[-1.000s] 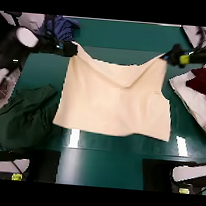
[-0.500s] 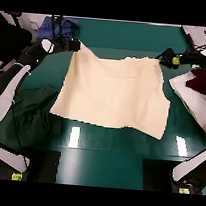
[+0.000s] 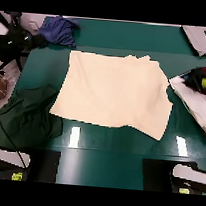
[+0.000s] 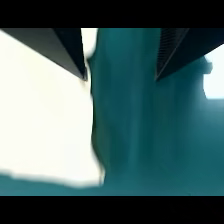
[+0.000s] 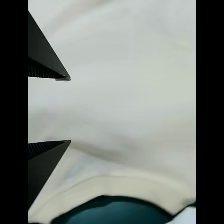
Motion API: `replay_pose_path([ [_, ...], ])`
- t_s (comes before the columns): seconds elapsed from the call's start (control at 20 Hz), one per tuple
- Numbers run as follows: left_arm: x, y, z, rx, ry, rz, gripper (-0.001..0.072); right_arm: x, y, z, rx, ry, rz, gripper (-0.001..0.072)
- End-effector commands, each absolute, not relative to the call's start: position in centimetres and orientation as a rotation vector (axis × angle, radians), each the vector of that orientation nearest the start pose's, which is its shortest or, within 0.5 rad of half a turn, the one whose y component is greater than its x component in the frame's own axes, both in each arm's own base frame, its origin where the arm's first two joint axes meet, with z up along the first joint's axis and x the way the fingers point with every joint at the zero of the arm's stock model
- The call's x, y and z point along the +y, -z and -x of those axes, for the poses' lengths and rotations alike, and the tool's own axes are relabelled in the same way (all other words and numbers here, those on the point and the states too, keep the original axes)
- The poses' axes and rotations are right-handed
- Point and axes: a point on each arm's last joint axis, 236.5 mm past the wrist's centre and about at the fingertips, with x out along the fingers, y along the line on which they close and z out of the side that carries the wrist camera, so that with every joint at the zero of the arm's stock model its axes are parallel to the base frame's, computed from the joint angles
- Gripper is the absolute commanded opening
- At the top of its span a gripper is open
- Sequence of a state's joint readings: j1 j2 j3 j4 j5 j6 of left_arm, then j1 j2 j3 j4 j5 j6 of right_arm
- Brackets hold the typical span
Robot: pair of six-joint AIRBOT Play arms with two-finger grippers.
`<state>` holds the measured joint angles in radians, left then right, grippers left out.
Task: Fold the shirts.
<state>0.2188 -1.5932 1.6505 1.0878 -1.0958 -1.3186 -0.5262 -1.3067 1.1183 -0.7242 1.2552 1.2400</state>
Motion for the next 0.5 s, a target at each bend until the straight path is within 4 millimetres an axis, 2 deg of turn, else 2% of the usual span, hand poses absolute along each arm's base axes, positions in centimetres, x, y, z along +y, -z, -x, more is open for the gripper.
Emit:
replay_pose_path([
  [0.0,0.0,-5.1,-41.0,1.375,0.367,0.487,0.0493,-1.8,-2.2,-30.9,1.082,-0.185,-0.886,0.0442],
  [0.1,-2.0,-2.6,-37.8,1.479,0.437,0.546,0.0493,-0.1,-1.1,-27.6,1.137,-0.201,-0.933,0.0442],
  [0.2,-3.6,0.3,-35.3,1.566,0.487,0.559,0.0493,0.2,-0.1,-25.9,1.146,-0.177,-0.974,0.0443],
  [0.3,-4.7,2.3,-35.0,1.567,0.486,0.553,0.0493,0.5,0.9,-24.7,1.162,-0.164,-1.02,0.0443],
  [0.4,-6.6,2.8,-33.8,1.61,0.543,0.531,0.0494,0.9,1.5,-24.2,1.164,-0.153,-1.031,0.0442],
  [0.45,-7.0,3.2,-33.3,1.635,0.547,0.497,0.0493,1.0,1.6,-24.1,1.162,-0.152,-1.031,0.0443],
])
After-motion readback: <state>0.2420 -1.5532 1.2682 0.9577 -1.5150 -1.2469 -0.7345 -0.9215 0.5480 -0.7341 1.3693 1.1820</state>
